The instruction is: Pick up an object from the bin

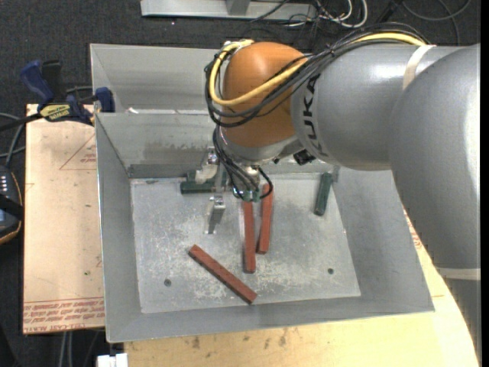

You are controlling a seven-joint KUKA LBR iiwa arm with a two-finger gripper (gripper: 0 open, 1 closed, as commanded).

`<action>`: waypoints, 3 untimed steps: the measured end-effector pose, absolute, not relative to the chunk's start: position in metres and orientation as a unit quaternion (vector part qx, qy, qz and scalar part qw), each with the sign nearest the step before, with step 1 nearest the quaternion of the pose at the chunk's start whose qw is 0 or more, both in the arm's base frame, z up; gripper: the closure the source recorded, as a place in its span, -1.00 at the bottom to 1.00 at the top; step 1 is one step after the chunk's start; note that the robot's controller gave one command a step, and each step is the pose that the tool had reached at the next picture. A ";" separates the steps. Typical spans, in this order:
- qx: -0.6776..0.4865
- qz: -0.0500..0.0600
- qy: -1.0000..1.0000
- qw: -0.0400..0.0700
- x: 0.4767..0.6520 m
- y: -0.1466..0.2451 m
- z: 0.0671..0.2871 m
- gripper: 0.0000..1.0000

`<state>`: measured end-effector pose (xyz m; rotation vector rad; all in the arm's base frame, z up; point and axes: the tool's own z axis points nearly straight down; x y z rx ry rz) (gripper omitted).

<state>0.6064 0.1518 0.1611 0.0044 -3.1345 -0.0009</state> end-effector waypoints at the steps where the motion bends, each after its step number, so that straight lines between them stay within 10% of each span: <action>1: 0.000 -0.001 -1.000 0.000 0.608 0.151 0.166 -1.00; 3: 0.024 0.000 -1.000 0.001 0.514 0.137 0.114 -1.00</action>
Offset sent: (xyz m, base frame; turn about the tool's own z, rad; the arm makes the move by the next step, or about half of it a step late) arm -0.0446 -0.0041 -0.0474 0.0019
